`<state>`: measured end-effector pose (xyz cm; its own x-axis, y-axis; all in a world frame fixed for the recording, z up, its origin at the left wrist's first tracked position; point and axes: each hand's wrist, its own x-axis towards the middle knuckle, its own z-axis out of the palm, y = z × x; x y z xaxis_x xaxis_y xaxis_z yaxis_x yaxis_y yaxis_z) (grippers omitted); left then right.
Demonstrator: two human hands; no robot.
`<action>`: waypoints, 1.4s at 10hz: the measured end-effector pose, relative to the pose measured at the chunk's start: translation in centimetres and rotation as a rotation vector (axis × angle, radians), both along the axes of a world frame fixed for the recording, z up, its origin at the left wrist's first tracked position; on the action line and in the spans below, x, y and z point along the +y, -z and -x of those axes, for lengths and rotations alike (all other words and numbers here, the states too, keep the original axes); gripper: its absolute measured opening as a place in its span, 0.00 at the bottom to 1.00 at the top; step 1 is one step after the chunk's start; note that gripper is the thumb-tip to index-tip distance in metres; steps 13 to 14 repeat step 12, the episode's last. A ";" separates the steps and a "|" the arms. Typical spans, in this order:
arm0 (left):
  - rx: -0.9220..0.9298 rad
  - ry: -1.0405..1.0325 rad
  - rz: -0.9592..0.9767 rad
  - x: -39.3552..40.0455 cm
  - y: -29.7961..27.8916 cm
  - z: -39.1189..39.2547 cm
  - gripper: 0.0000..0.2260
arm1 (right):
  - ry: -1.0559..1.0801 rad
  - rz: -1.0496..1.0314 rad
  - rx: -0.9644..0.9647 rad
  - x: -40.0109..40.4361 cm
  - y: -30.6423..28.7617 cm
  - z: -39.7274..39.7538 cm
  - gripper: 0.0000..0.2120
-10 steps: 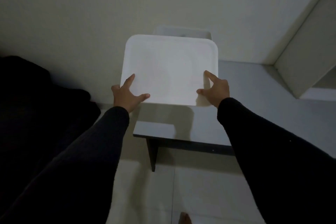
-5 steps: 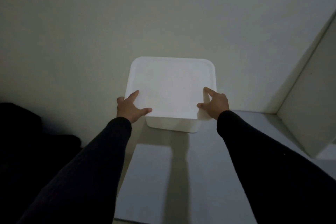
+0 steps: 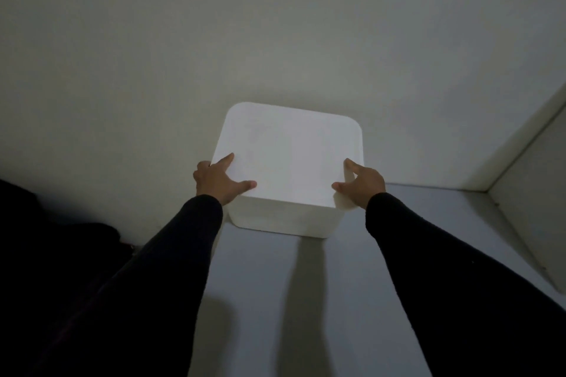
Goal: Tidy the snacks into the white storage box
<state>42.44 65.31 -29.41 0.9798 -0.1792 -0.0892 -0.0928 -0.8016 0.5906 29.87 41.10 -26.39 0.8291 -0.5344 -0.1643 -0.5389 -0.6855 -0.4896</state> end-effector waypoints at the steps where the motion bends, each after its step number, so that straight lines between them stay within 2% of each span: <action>1: 0.015 0.032 -0.051 -0.4 0.0 -1.9 0.44 | -0.023 0.056 0.068 -0.3 -0.2 -1.3 0.27; 4: 0.068 0.075 -0.076 -0.7 -0.3 -4.1 0.52 | -0.046 0.112 0.180 -1.3 -0.7 -3.5 0.27; 5: 0.052 0.115 -0.140 -0.6 -0.3 -4.3 0.50 | -0.062 0.153 0.212 -1.4 -0.7 -3.9 0.26; 6: 0.009 0.143 -0.228 -0.7 -0.1 -4.7 0.41 | -0.068 0.159 0.239 -1.4 -0.2 -4.5 0.25; 9: 0.078 0.195 -0.395 -1.5 -0.4 -5.5 0.35 | 0.010 0.129 0.266 -0.6 1.1 -5.7 0.24; 10: 0.007 0.117 -0.405 -2.5 -0.8 -4.4 0.28 | 0.041 0.199 0.251 0.0 1.0 -5.5 0.23; 11: -0.187 0.145 -0.099 -3.4 -1.5 -3.2 0.22 | 0.070 0.253 0.105 0.8 -0.9 -4.8 0.18; 12: -0.425 0.297 0.242 -2.9 1.1 0.9 0.15 | 0.009 0.234 -0.170 3.0 1.2 -1.6 0.17; 14: -0.425 0.297 0.242 -2.9 1.1 0.9 0.15 | 0.009 0.234 -0.170 3.0 1.2 -1.6 0.17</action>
